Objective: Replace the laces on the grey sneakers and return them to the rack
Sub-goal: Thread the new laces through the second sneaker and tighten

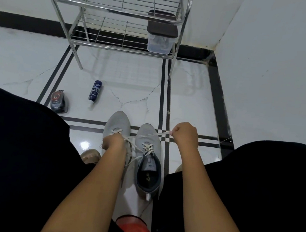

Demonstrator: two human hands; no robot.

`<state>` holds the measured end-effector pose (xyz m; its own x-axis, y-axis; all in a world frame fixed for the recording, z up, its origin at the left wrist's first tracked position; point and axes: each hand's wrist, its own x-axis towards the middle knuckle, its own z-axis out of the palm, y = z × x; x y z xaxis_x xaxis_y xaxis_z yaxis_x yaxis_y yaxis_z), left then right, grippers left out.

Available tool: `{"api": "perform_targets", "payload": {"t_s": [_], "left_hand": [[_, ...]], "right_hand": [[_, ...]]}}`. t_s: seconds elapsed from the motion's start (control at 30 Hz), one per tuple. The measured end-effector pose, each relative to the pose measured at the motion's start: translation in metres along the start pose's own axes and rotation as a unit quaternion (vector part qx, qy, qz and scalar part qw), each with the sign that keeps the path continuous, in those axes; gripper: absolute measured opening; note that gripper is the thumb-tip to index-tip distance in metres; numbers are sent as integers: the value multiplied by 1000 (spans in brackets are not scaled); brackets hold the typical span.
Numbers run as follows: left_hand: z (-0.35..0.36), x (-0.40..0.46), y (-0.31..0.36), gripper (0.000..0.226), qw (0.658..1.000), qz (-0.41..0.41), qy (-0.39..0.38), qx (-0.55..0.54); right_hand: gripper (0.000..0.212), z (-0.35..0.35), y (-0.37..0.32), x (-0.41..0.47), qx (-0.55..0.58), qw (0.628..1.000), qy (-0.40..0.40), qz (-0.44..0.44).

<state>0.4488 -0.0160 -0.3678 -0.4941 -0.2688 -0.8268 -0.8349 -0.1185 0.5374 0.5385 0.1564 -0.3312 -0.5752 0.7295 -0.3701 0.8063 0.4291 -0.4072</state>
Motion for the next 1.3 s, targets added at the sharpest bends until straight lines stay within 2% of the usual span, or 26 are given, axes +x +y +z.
{"api": "perform_targets", "payload": {"t_s": [0.03,0.07,0.1,0.13,0.17,0.2,0.23,0.27,0.3,0.37,0.47,0.57,0.63,0.7,0.73,0.83,0.93,1.03,1.3], "left_hand": [[3,4,1,46,999,7,42,6],[6,4,1,50,992,57,84,70],[11,0,-1,52,972,129,106,164],[14,-2,-4,50,941,216,90,242],[19,-3,-8,44,907,297,39,297],[24,-5,-12,37,876,357,-44,323],[31,-2,-16,30,849,379,-146,338],[35,-2,-19,25,829,368,-244,343],[36,0,-20,19,810,346,-309,360],[39,3,-25,10,779,334,-341,407],[40,6,-30,5,773,352,-309,427],[38,8,-32,10,763,354,-251,479],[35,9,-38,15,731,361,-215,538],[33,10,-46,18,681,366,-185,606],[32,10,-50,19,655,367,-174,637],[30,13,-62,23,597,380,-160,688],[32,15,-66,23,565,397,-169,704],[34,17,-67,22,554,405,-175,706],[36,20,-73,21,567,419,-142,695]], "right_hand": [[9,2,-1,2,31,999,-22,-14],[9,3,-3,2,52,997,-44,-33],[12,5,-6,1,68,994,-68,-44],[13,9,-6,1,75,992,-90,-55],[14,13,-7,1,81,989,-105,-60],[14,17,-7,2,91,987,-113,-61],[15,20,-7,3,104,986,-116,-57],[15,23,-6,4,119,985,-114,-52],[15,25,-6,5,128,984,-111,-46],[18,29,-3,9,131,985,-109,-32],[23,37,0,14,134,986,-104,-9],[13,49,8,17,85,991,-92,39],[13,60,18,11,15,984,-164,60],[22,75,26,1,-20,965,-256,55],[22,83,30,-3,-22,961,-271,52],[18,94,40,-8,-3,971,-234,56],[26,97,48,-1,31,967,-238,84],[28,101,51,3,49,965,-241,95],[30,108,54,6,91,960,-235,120]]}}
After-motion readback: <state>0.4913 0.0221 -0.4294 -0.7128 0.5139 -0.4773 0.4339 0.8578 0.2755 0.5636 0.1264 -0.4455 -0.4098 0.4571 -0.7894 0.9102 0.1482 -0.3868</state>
